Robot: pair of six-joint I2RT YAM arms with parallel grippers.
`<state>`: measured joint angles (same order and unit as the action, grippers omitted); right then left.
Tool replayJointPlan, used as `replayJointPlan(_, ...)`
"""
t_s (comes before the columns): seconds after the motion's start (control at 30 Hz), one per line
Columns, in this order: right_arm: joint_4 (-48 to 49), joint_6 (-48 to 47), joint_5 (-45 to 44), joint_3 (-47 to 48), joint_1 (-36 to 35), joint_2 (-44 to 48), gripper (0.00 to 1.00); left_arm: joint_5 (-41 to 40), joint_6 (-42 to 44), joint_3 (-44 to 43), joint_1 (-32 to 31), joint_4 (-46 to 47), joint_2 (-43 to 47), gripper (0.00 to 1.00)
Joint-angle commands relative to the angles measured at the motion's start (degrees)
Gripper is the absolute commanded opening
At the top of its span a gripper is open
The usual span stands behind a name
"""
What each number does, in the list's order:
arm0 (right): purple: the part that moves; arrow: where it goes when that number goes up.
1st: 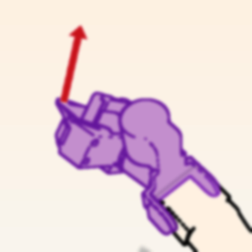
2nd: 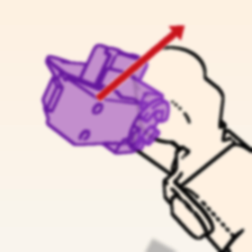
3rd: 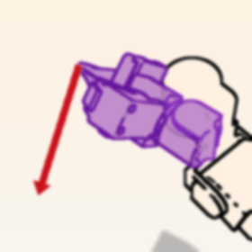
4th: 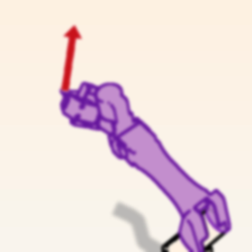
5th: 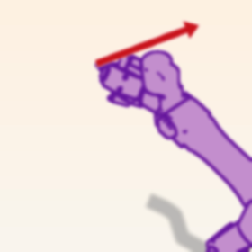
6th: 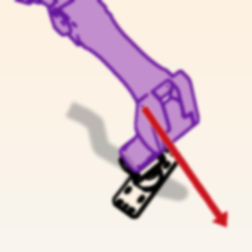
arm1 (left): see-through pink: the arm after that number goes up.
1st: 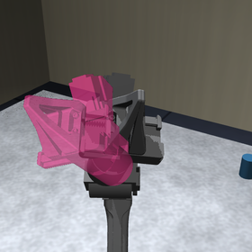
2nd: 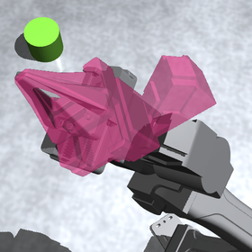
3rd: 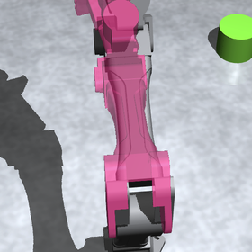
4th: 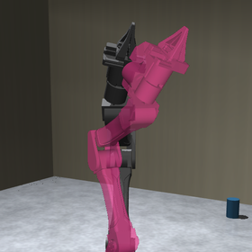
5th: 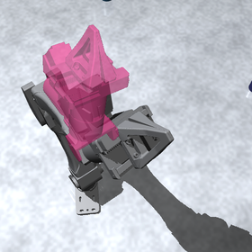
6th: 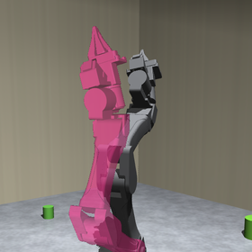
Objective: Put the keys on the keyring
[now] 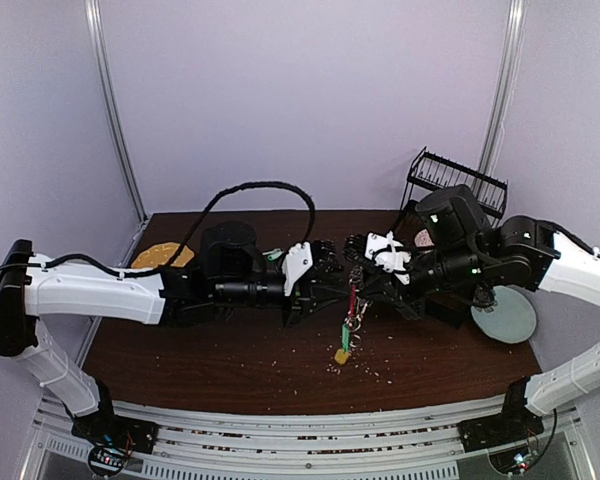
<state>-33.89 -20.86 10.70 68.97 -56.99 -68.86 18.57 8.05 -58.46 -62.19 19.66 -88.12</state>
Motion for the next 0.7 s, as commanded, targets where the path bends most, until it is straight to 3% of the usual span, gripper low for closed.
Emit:
replayJointPlan(0.0,0.3,-1.42,-1.99,1.98,-1.05,1.11,0.0,0.63,1.29,-1.63,0.32,-2.95,-1.38,0.2)
replayJointPlan(0.43,1.94,-1.72,-0.9,1.08,-2.13,0.5,0.0,3.84,0.27,-0.03,0.15,5.24,-0.51,0.27)
replayJointPlan(0.67,2.42,-1.64,-0.41,0.49,-2.26,0.8,0.0,3.38,0.17,0.01,-0.17,6.22,-1.09,0.13)
